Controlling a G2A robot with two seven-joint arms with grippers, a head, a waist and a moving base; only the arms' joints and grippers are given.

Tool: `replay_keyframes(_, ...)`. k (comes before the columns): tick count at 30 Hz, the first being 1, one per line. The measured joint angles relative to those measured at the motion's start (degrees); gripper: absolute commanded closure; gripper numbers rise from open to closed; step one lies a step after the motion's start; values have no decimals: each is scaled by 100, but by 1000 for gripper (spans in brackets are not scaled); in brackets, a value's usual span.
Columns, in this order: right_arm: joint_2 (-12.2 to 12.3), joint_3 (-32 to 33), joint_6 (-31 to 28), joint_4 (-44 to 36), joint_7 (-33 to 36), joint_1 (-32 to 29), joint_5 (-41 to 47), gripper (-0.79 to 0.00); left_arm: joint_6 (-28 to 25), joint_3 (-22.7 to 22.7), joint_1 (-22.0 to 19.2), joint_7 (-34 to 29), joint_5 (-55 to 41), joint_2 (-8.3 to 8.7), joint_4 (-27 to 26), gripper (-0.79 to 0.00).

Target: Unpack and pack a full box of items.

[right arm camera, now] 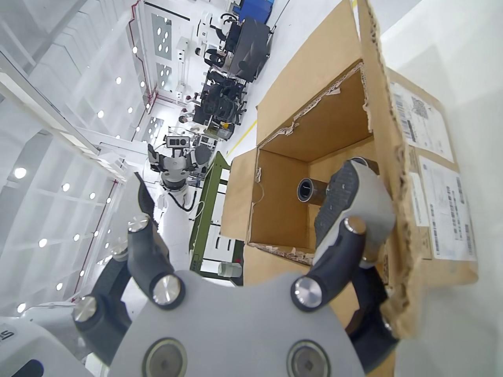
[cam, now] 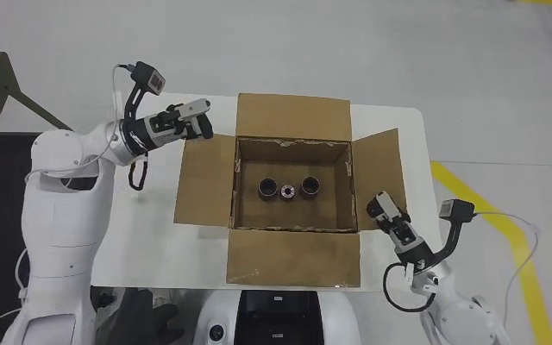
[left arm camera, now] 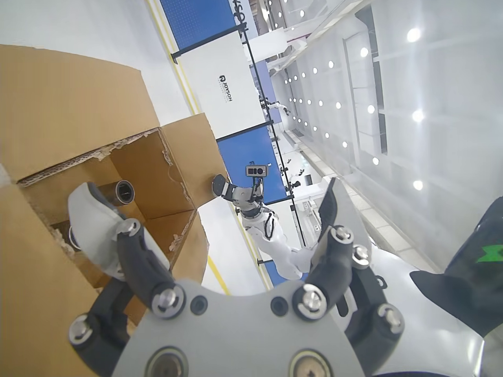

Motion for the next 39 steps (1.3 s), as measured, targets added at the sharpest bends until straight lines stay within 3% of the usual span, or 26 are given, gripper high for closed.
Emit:
replay_keyframes(12,-24,-39,192,124,-177,263,-192,-785,161,-721,15,-302,146,183,249,-785)
replay_keyframes(24,-69,-205,914,343,-438,575,-541,-785,244,-632,-511,-288,205,284,1027,-785)
replay_keyframes(39,-114,-225,993,727,-539,835,-387,-785,197,-538,-761,-341,354,376,1558,-785)
